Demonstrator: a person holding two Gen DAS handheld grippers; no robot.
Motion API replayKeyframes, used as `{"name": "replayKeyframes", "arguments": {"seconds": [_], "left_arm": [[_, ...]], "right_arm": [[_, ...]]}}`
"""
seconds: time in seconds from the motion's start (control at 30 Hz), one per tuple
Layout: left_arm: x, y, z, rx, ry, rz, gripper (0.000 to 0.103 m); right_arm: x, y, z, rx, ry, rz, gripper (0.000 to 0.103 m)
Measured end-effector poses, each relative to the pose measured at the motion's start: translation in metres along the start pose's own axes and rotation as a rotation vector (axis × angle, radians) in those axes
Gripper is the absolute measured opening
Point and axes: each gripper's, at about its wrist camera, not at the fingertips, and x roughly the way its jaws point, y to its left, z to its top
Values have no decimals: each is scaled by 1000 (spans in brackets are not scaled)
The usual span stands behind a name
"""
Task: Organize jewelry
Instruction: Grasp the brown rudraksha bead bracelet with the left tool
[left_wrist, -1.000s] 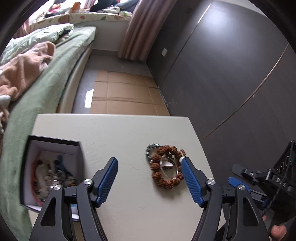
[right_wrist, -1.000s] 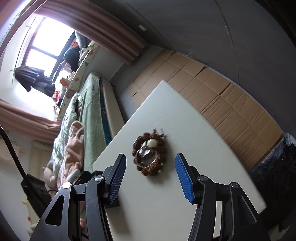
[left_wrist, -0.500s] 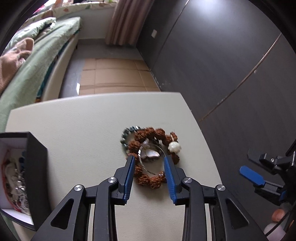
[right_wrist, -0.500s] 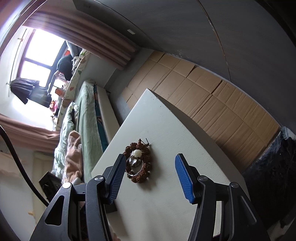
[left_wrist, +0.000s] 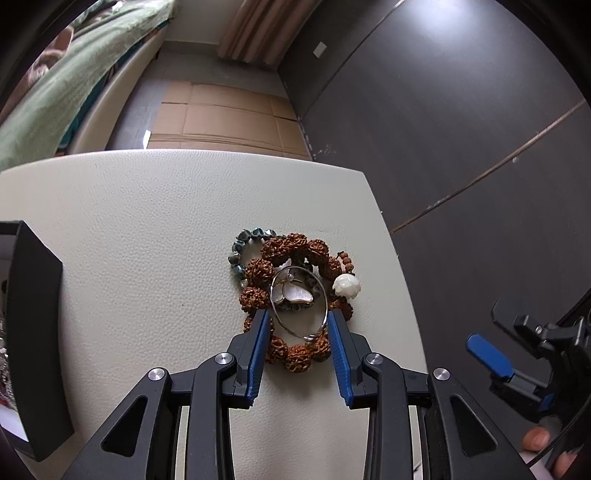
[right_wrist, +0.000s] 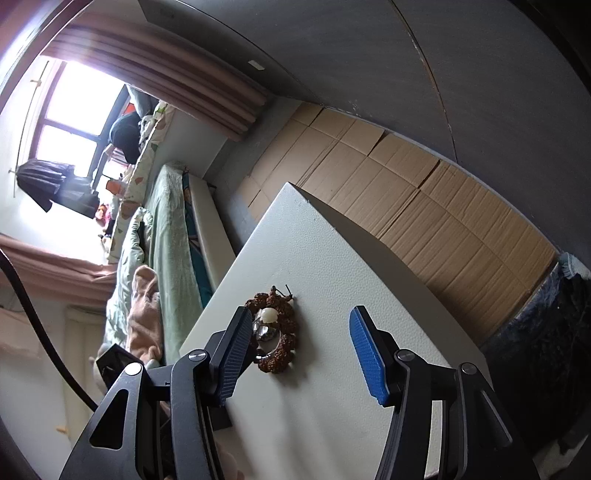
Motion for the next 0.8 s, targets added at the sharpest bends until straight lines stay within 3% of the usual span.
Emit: {"name": "replayKeyframes", "arguments": {"seconds": [0.23, 0.4, 0.63, 0.8], "left_arm": [[4, 4, 1, -50, 11, -60, 34], [6, -4, 3, -12, -1, -14, 34], [-6, -10, 3, 47, -58, 125, 34], [4, 4, 6, 21, -30, 137, 34]], "right_arm": [[2, -1, 0, -1, 3, -8, 56], [1, 0, -1, -2, -1, -14, 56], [3, 1, -1, -10, 9, -15, 56], [3, 2, -2, -8, 7, -15, 56]]}}
